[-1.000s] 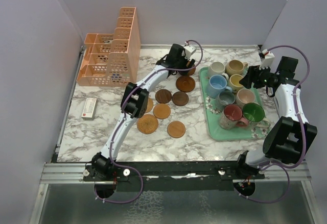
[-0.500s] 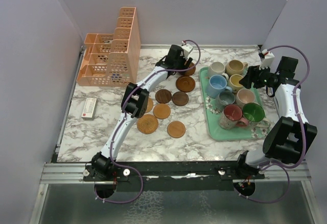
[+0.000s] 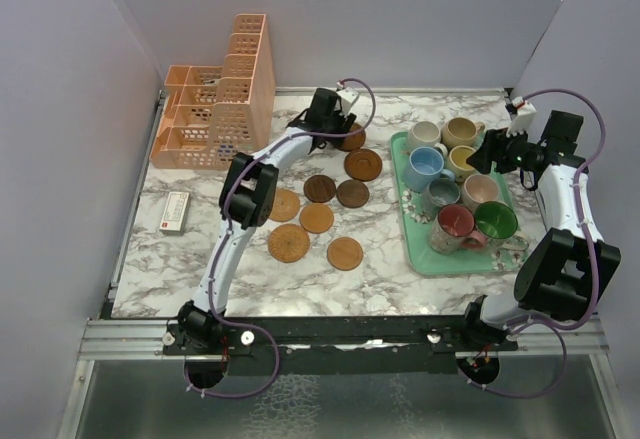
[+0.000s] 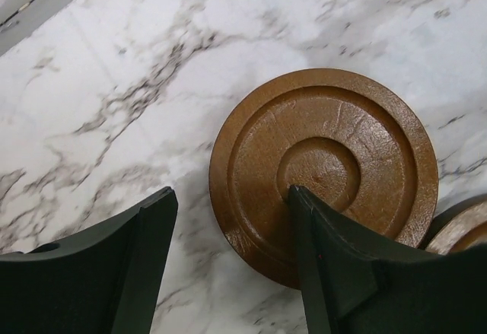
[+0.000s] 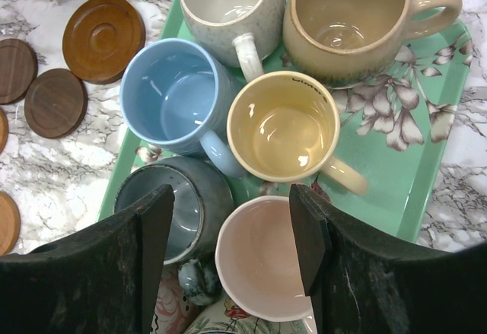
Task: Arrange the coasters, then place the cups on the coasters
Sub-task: Move the coaster to the center of the board.
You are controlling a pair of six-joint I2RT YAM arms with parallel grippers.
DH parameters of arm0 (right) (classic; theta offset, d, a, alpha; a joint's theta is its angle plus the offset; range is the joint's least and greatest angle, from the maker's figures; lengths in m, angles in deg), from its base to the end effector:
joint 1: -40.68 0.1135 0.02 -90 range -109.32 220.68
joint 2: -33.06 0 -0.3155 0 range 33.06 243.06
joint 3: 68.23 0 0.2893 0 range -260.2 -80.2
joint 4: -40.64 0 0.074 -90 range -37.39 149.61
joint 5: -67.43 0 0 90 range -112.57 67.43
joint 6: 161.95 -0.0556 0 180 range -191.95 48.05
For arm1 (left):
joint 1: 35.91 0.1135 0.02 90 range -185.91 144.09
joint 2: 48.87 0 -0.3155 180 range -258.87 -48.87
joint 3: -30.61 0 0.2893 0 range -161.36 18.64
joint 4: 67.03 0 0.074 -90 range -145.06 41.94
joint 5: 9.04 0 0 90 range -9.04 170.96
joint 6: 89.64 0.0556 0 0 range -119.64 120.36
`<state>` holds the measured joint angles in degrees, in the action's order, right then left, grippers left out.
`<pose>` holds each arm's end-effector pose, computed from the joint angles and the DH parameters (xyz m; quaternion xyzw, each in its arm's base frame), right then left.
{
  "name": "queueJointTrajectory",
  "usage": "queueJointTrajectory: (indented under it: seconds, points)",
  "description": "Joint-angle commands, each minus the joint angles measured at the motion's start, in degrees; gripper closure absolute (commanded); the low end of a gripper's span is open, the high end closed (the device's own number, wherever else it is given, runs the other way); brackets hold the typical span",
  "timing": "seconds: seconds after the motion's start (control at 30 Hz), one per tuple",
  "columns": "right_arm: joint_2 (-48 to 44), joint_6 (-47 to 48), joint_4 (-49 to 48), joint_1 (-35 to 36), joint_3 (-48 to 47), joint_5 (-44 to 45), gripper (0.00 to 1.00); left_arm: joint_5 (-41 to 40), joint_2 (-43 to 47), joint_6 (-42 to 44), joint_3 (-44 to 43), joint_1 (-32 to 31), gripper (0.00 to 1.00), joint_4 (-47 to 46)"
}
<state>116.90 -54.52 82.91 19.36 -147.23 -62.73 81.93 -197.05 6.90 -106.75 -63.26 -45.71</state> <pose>0.3425 -0.0952 0.3174 -0.0958 0.8779 0.1875 0.4300 0.6053 -0.3142 0.1566 0.2590 0.8360 -0.0946 0.4744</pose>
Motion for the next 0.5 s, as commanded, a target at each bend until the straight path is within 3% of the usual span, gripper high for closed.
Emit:
queueJointTrajectory:
  seconds: [0.0, 0.2, 0.47]
  points:
    - [-0.17, 0.80, -0.17, 0.23, 0.35, -2.71, 0.37, -2.67, 4.52, 3.60, 9.42, 2.53, 0.37, 6.02]
    - [-0.87, 0.88, -0.07, 0.23, 0.36, -3.35, 0.37, -5.71, 10.11, 4.74, 18.21, 4.77, 0.37, 4.79]
    - [-0.46, 0.94, 0.19, 0.32, 0.24, -4.13, 0.36, -9.35, 12.43, 6.69, 21.44, 5.91, 0.37, 3.07]
